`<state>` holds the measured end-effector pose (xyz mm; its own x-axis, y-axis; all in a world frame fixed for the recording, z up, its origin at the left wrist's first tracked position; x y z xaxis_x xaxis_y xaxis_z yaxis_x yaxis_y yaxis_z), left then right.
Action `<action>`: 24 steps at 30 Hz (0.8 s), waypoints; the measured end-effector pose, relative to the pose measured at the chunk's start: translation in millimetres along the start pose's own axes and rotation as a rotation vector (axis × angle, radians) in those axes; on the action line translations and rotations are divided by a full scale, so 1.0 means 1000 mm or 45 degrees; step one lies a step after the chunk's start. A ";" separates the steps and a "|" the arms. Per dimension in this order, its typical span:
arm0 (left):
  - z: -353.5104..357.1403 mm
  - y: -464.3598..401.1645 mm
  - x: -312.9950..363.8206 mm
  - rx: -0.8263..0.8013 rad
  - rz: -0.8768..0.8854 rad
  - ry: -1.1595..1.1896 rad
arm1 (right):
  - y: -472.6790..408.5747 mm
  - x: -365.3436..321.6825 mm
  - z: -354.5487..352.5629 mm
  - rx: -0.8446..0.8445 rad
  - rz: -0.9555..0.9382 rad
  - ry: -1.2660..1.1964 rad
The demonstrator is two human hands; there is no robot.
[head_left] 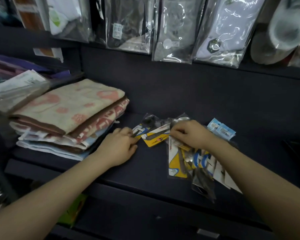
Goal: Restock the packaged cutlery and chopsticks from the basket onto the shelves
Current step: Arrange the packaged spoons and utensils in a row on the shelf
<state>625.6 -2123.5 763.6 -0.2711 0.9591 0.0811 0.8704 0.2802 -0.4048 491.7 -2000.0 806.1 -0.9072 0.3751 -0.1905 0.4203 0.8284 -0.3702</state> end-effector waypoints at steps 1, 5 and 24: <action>0.004 -0.001 -0.002 -0.035 -0.025 0.056 | -0.006 0.001 -0.002 0.052 0.013 -0.025; 0.009 -0.010 -0.009 -0.075 -0.108 0.076 | -0.021 0.023 0.006 0.012 0.243 0.066; -0.006 -0.048 0.059 -0.120 0.046 0.542 | -0.028 0.067 -0.025 0.201 0.440 -0.896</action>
<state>570.2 -2080.3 793.5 -0.0634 0.8936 0.4444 0.9154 0.2294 -0.3307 419.1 -1987.2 826.5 -0.5226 0.2055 -0.8275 0.7208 0.6248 -0.3000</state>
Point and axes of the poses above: each hand's wrist, its own y-axis away from the middle knuckle, its own z-axis out of the palm, x = y × z, the point moved 8 cm from there along -y, towards the middle knuckle, and after that the axes turned 12 degrees about x, right-handed, at the moved point
